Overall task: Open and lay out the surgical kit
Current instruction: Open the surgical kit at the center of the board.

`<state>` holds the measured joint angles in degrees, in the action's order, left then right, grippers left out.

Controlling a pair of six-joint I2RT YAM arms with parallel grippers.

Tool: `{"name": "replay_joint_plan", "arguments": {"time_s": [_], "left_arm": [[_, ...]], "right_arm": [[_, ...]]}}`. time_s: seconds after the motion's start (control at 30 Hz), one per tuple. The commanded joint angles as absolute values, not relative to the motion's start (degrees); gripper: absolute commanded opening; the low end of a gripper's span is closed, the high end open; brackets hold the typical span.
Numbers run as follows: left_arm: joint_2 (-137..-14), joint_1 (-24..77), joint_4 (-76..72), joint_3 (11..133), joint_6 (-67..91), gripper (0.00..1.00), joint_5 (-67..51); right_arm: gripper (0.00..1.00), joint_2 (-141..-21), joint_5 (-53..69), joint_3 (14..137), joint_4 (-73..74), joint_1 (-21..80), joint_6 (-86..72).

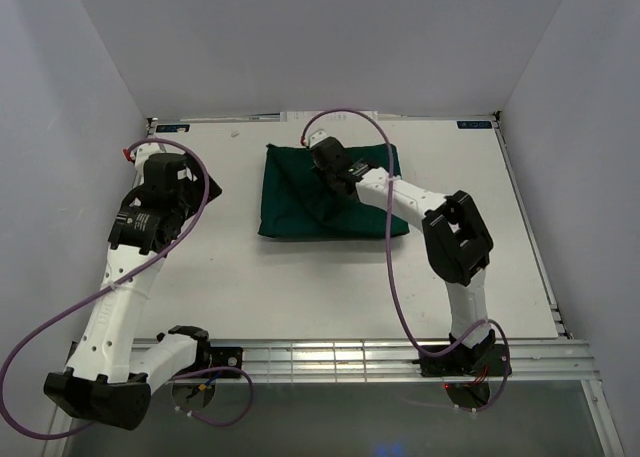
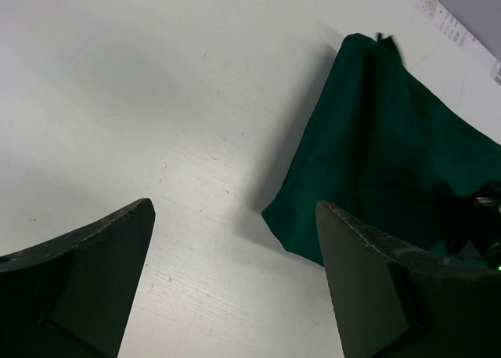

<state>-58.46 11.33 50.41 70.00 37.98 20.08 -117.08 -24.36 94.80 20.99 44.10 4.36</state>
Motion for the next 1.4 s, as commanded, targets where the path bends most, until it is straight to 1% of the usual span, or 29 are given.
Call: {"name": "replay_joint_plan", "arguments": {"time_s": [0.0, 0.23, 0.4, 0.6, 0.77, 1.07, 1.37], "left_arm": [[-58.2, 11.2, 48.7, 69.2, 37.1, 0.95, 19.2], [-58.5, 11.1, 47.4, 67.9, 35.9, 0.95, 18.5], [-58.0, 11.1, 46.0, 66.2, 35.8, 0.95, 17.1], [-57.4, 11.1, 45.7, 65.4, 35.5, 0.95, 15.4], [-56.9, 11.1, 45.4, 64.3, 35.6, 0.95, 14.3], [-57.6, 11.2, 44.1, 63.0, 35.5, 0.95, 12.8], [-58.9, 11.1, 43.3, 61.7, 35.1, 0.95, 12.6]], "right_arm": [[0.08, -110.0, -34.8, 91.3, 16.6, 38.4, 8.0], [0.08, -103.9, -44.1, 82.0, 10.2, 28.5, 17.0], [0.08, -101.5, -46.8, 76.0, 4.3, 19.6, 20.0], [0.08, -105.4, -49.9, 70.8, -0.3, 10.9, 23.4], [0.08, -108.0, -53.3, 67.6, -6.1, 6.2, 26.8], [0.08, -114.5, -57.0, 69.1, -7.6, -1.6, 29.8], [0.08, -115.4, -59.8, 69.9, -7.6, -7.3, 29.5]]}}
